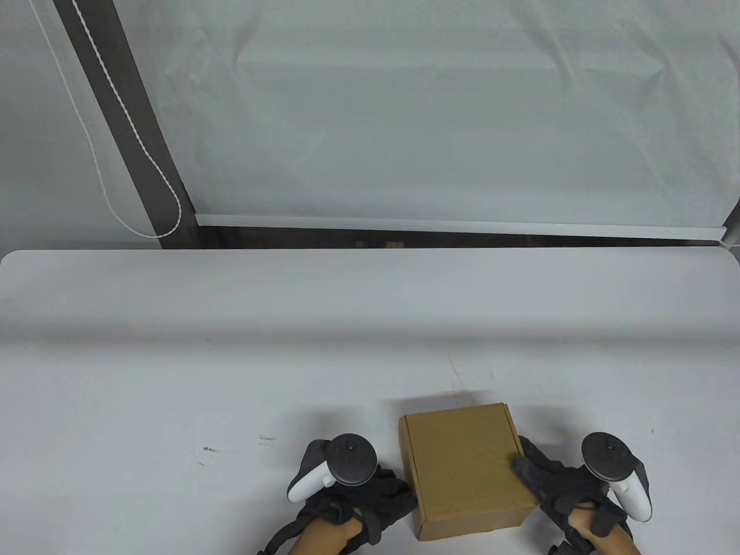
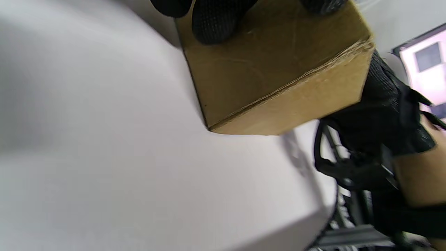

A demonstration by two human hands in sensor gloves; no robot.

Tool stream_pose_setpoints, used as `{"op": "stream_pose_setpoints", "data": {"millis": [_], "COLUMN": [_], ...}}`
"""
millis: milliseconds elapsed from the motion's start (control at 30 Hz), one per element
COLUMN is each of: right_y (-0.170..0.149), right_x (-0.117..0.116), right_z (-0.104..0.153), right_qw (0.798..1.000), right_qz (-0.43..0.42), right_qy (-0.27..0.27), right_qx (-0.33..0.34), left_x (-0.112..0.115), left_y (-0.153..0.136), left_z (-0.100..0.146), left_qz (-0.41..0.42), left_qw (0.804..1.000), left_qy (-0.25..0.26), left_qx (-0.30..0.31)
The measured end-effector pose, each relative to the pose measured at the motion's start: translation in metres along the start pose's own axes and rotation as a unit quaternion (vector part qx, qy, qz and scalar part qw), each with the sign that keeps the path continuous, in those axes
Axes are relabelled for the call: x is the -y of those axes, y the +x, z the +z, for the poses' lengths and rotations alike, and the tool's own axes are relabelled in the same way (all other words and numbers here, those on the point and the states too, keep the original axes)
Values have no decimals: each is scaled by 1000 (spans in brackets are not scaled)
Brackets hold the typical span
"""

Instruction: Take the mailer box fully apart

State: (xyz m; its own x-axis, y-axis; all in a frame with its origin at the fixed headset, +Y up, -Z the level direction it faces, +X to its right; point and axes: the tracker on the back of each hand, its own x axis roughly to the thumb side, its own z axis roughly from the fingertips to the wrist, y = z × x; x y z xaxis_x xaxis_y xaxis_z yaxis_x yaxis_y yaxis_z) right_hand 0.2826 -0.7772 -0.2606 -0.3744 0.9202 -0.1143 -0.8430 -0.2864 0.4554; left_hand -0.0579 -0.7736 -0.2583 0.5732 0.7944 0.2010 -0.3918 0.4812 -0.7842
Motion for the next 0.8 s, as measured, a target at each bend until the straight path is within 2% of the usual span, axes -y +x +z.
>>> {"op": "stream_pose_setpoints", "data": {"millis": [67,133,267,433,567,633,733,800], "right_y": [-1,1,5,12,19,20,22,19], "right_x": [1,3,1,-4,-10,-14,-17,-14], "right_z": [1,1,2,2,0,-2,-4,-4], "right_qw": [1000,999,996,992,987,985,982,987], "right_qz": [-21,-39,-70,-88,-107,-109,-120,-103], "right_qy": [-6,-16,-23,-4,24,55,89,70], "right_qx": [9,19,44,86,119,123,115,100], "left_x": [-1,-5,-18,-29,-32,-32,-31,-27], "left_y": [2,5,9,17,15,10,5,2], "left_z": [0,3,12,27,29,29,26,24], "left_qz": [9,21,54,69,90,107,125,128], "left_qw": [1000,998,980,956,951,949,957,963], "left_qy": [0,35,155,245,257,268,240,227], "left_qx": [29,50,111,148,148,130,101,72]}}
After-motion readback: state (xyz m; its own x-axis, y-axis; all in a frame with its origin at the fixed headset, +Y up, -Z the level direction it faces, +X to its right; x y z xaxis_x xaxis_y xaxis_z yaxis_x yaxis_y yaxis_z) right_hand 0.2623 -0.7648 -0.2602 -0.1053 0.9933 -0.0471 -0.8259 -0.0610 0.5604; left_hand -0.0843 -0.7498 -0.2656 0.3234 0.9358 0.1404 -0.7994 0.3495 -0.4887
